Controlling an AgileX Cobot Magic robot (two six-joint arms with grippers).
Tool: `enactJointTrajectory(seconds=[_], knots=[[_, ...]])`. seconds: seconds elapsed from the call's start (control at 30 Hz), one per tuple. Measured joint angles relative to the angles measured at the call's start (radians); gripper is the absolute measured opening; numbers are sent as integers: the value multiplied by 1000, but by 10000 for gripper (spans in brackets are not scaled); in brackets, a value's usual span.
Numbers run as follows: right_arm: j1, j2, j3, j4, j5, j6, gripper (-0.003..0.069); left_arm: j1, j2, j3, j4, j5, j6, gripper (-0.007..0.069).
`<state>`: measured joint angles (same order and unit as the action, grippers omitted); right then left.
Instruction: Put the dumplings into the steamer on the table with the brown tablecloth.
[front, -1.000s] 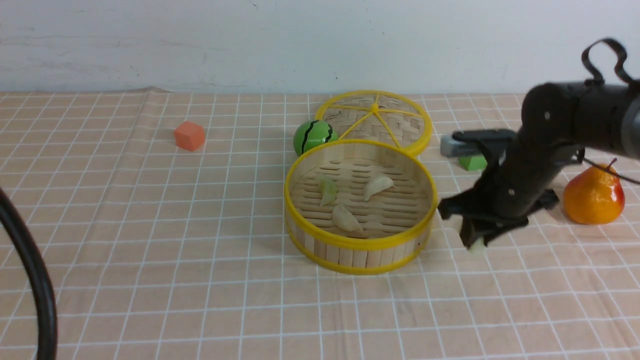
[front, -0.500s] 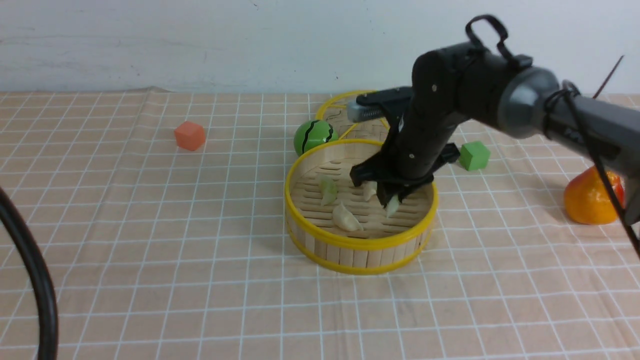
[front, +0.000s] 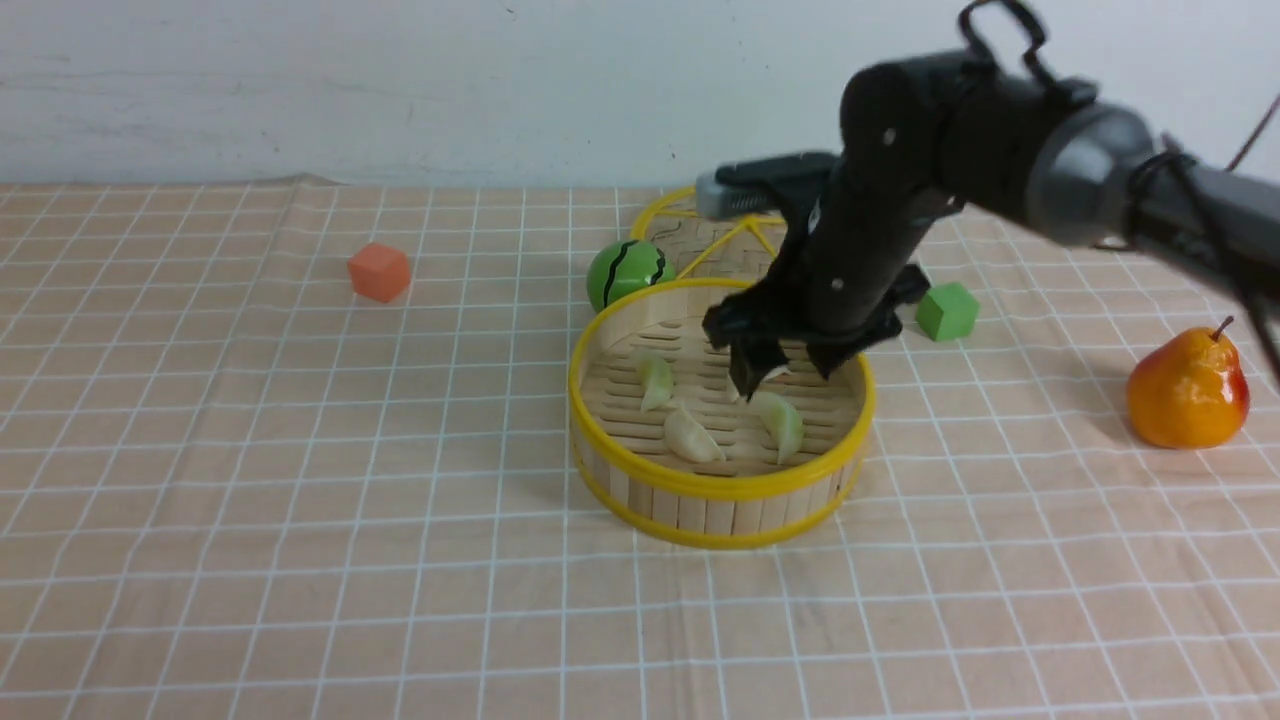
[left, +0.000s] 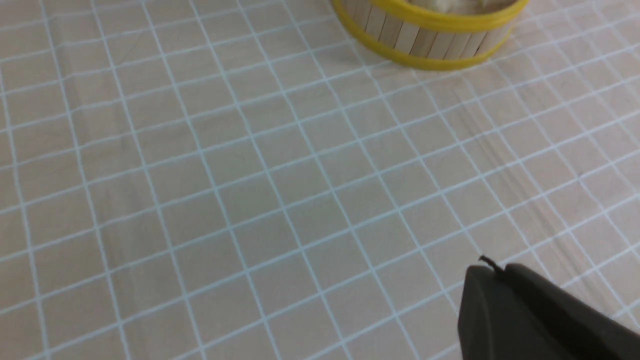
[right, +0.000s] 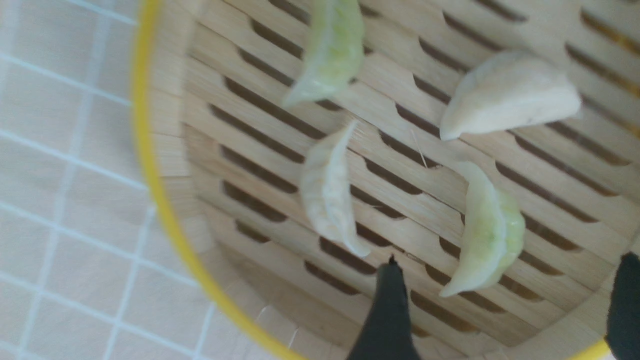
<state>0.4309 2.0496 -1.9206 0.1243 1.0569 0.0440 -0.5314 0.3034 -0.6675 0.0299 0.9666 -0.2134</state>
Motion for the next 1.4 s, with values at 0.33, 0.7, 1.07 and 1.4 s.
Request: enactJointTrajectory(seconds=[0.33,0.7,1.07,1.4], knots=[[0,-390,142,19,-21,-63,334,0,-224,266,-1,-316,2,20],[0,-957,682,21,-345,-89,-1,0,-223,318,-1,-317,2,29],[0,-1371,999,21,-417,-93,-20,0,-223,319,-1,-316,3,35],[0,-1451,1039,20,-324,-93,-19,0,-223,319,-1,-316,3,39]])
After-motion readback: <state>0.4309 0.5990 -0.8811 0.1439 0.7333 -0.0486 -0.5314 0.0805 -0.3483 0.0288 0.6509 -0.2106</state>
